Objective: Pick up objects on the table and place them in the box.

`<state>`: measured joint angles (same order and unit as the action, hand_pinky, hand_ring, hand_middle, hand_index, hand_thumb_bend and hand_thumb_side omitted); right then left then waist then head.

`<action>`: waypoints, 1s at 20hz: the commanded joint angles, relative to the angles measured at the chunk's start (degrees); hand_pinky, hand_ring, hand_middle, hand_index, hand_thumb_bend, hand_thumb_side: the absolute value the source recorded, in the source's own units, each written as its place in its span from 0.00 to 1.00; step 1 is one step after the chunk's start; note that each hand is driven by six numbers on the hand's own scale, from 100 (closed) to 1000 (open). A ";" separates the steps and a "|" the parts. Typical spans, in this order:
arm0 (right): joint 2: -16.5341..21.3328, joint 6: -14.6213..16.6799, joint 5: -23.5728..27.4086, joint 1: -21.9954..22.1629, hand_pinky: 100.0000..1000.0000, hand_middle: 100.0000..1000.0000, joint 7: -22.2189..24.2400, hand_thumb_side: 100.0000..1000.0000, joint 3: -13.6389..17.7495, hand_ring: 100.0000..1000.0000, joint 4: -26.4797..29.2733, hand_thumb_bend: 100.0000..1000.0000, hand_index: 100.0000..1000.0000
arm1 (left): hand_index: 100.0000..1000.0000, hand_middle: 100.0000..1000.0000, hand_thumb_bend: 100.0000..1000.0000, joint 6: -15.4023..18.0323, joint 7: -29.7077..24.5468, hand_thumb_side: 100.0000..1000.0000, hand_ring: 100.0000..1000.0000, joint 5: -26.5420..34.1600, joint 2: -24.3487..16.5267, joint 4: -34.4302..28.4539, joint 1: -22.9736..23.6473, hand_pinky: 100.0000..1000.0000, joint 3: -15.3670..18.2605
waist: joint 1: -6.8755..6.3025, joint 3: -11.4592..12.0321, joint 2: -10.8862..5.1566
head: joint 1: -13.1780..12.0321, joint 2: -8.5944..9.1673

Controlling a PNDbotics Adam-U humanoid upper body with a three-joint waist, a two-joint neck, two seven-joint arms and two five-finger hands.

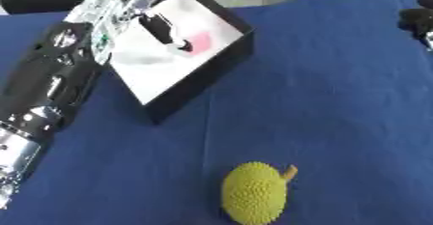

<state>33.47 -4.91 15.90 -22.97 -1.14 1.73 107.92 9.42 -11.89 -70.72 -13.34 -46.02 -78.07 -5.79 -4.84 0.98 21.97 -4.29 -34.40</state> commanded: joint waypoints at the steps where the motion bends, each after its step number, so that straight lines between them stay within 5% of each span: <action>1: 1.44 0.21 -0.05 0.51 1.00 0.76 -0.25 0.53 0.66 0.85 0.80 0.00 0.88 | 0.86 0.81 0.62 -0.69 2.31 0.20 0.82 4.40 -3.43 -4.65 -1.08 0.81 0.46 | -0.47 0.76 -1.75 | 1.11 -0.84; 5: 2.42 0.51 -0.39 2.67 1.00 0.76 -0.99 0.52 1.39 0.85 0.59 0.00 0.88 | 0.84 0.78 0.51 -2.04 4.04 0.10 0.79 14.92 -8.52 -14.70 0.26 0.78 -0.12 | -0.36 2.85 -3.21 | 3.82 -2.46; 11: 3.67 1.32 -0.41 5.37 1.00 0.76 -2.53 0.51 2.95 0.85 0.65 0.00 0.88 | 0.88 0.82 0.46 -7.72 6.24 0.11 0.81 30.89 -19.48 -35.22 6.83 0.79 0.39 | 0.20 5.83 -5.07 | 7.91 -4.80; 20: 5.51 2.82 -0.94 9.41 1.00 0.77 -4.63 0.48 4.65 0.86 2.90 0.00 0.88 | 0.93 0.82 0.27 -19.44 16.29 0.27 0.80 53.56 -32.56 -57.53 27.69 0.76 5.20 | 2.09 8.41 -6.86 | 10.78 -6.14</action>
<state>36.83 -2.28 15.33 -13.31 -5.36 5.60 109.14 -8.62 2.58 -20.25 -42.64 -100.45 -50.00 -2.13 -3.39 9.35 17.33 6.21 -40.24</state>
